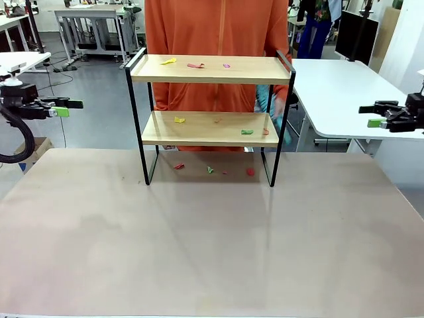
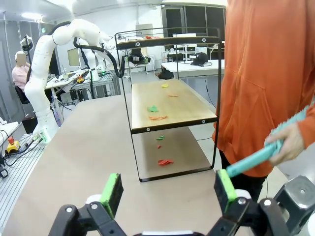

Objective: Clean the shelf.
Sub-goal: Pick up the Duster handed by the human.

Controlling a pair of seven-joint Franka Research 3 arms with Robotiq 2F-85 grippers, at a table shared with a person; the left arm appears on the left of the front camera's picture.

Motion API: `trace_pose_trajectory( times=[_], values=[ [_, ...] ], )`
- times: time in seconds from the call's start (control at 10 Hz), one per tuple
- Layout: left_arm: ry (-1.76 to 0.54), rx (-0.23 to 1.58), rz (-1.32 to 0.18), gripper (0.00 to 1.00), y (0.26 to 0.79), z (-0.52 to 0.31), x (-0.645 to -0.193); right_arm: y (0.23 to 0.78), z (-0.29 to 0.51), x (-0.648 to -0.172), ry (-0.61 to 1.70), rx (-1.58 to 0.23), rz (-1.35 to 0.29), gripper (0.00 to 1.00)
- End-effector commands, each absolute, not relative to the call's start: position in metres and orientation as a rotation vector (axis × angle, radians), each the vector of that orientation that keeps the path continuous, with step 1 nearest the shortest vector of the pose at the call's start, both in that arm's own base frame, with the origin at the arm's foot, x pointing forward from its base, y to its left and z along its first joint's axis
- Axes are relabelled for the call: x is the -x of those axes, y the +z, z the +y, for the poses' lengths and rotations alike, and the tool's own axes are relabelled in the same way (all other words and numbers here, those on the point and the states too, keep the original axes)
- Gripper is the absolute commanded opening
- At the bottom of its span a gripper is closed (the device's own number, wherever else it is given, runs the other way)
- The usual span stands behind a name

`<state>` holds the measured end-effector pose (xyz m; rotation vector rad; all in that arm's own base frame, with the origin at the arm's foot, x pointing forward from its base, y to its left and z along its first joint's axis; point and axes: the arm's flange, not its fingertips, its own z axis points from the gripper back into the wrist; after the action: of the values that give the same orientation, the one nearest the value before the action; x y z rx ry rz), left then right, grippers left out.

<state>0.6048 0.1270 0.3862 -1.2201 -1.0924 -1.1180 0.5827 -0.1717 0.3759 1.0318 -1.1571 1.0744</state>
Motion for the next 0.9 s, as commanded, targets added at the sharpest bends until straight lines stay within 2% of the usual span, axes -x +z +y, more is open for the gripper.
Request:
trace_pose_trajectory(
  times=[0.0, 0.8],
  values=[
    [-1.137, 1.211, -1.097, 1.00, 0.3853, 0.1280, -0.6036, 0.3786, -0.1715, -0.5826, 1.078, -1.029, -1.160, 1.00],
    [-1.137, 1.211, -1.097, 1.00, 0.3853, 0.1280, -0.6036, 0.3786, -0.1715, -0.5826, 1.078, -1.029, -1.160, 1.00]
  ],
)
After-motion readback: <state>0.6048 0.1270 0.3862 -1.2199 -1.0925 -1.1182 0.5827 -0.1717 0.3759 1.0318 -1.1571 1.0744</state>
